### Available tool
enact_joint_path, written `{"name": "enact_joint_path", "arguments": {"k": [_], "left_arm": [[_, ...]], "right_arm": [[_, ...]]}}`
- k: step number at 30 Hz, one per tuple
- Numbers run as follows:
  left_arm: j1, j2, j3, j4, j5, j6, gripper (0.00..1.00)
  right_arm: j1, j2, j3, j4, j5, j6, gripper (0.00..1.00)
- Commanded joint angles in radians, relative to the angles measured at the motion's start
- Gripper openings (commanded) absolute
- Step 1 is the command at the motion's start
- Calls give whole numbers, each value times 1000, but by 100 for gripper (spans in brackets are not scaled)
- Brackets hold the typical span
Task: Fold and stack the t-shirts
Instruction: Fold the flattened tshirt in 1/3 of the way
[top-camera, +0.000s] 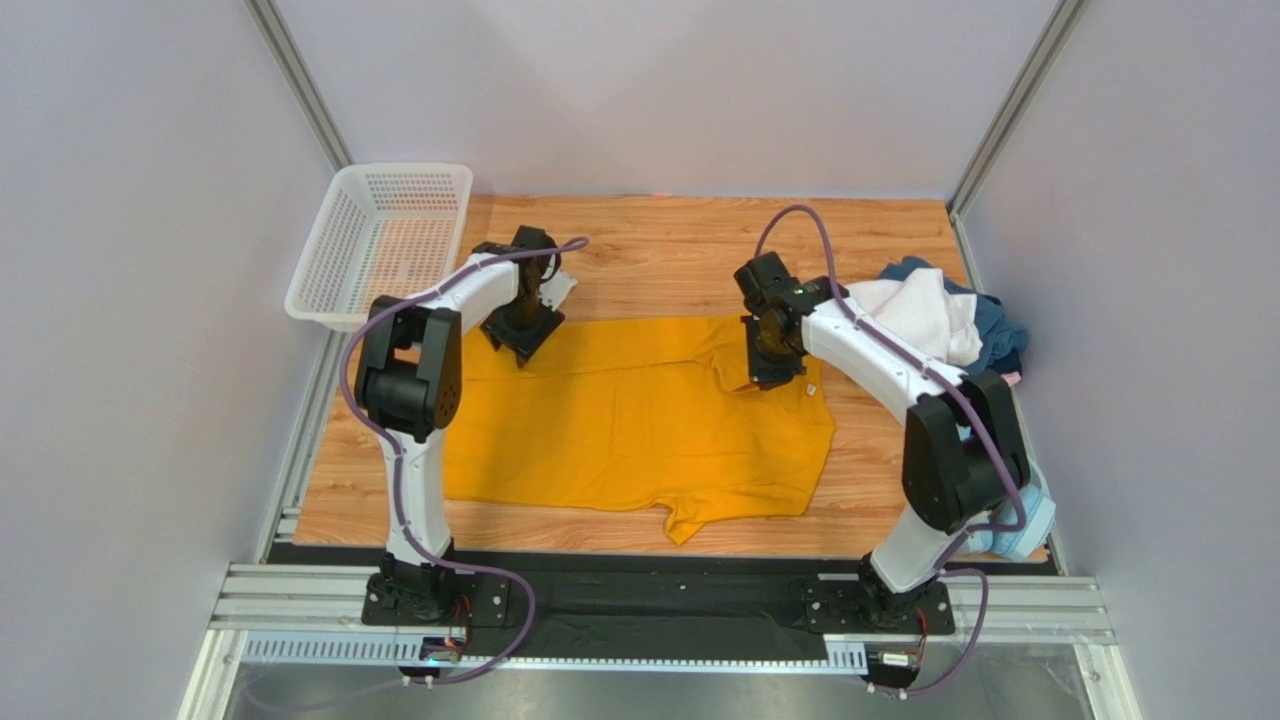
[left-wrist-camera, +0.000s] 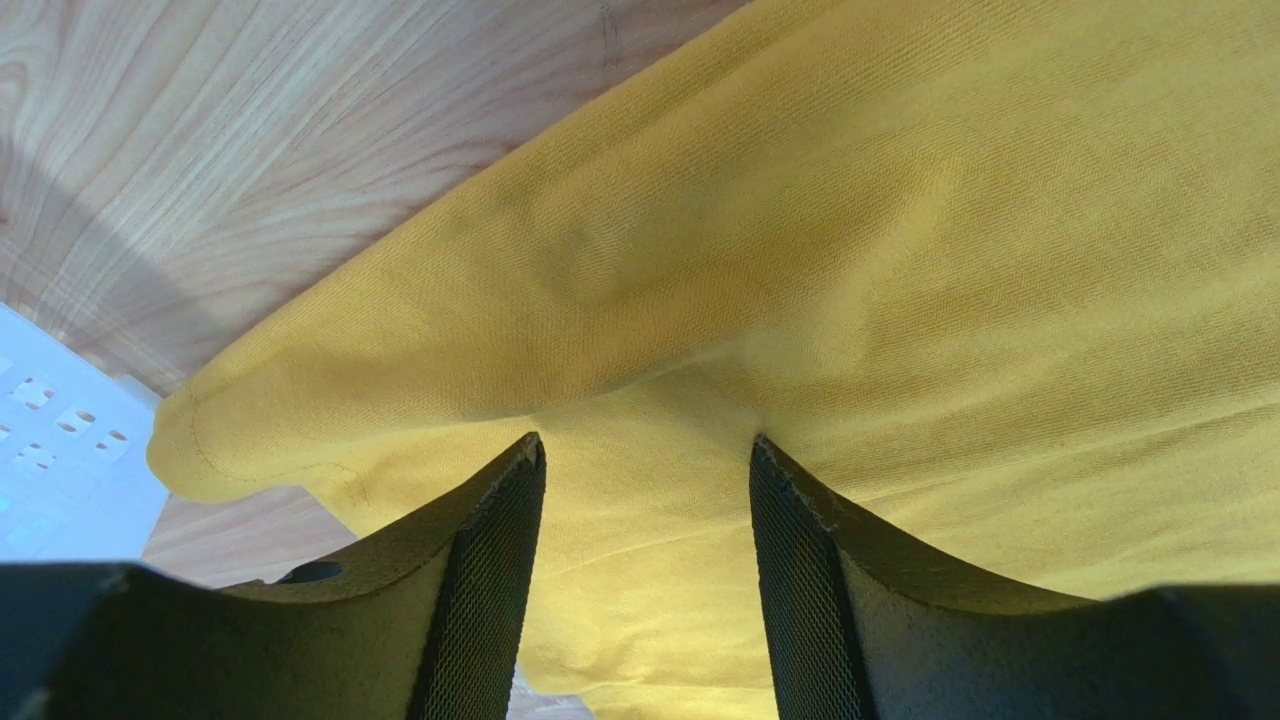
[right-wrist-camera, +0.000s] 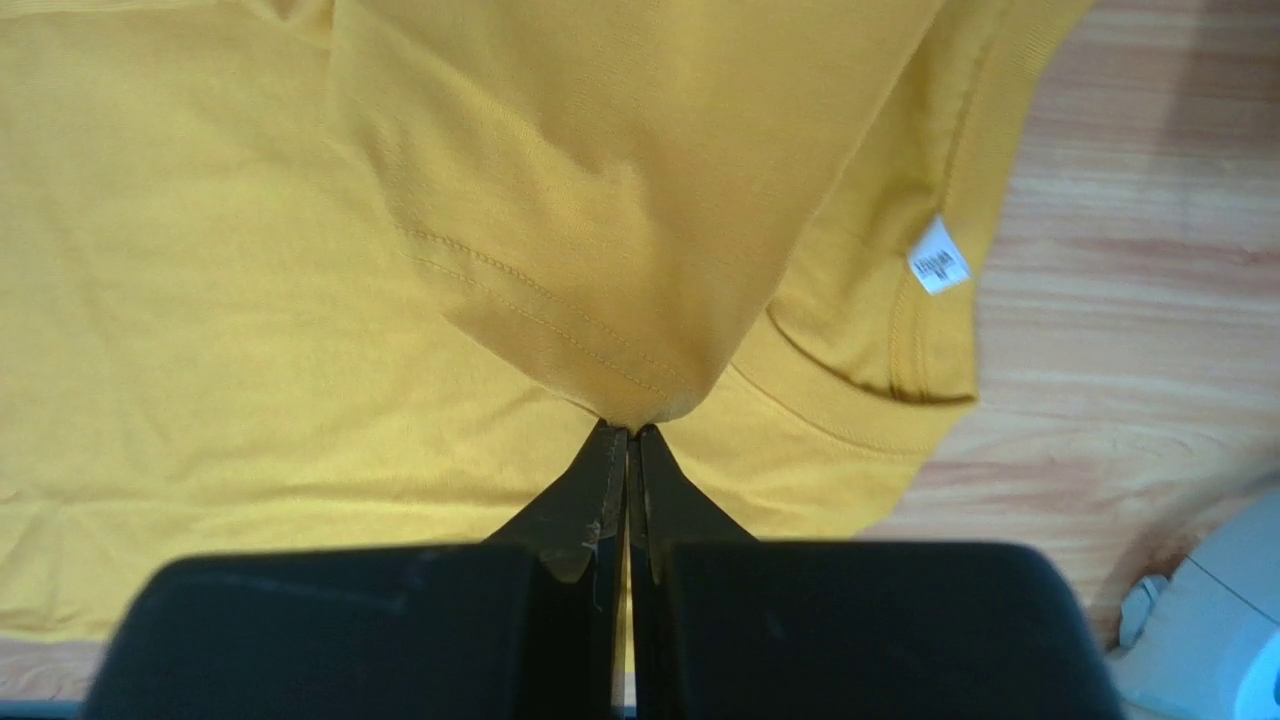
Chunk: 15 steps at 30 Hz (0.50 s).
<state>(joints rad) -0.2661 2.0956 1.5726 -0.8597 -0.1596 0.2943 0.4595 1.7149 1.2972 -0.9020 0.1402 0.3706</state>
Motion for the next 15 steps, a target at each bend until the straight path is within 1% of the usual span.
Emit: {"name": "enact_joint_path", "arguments": {"k": [1,6,9,14,15], "left_arm": [[-1,-49,-13,14,-4,14,59],[-1,-57,-8,16,-3,16,59],[-1,-57,-13,14,0,14,59],[-1,-52,-26,16,9,9,59],[-1,-52,-28,16,11,6,59]], "right_arm": [[-2,-112,-47,-57,36,34,0],[-2,-152,-101,-67,52,50,0],[-2,-163,-96,-72,62,50,0],[-16,-169,16,-118,75,37,0],[-19,-169,64,-124,75,36,0]]}}
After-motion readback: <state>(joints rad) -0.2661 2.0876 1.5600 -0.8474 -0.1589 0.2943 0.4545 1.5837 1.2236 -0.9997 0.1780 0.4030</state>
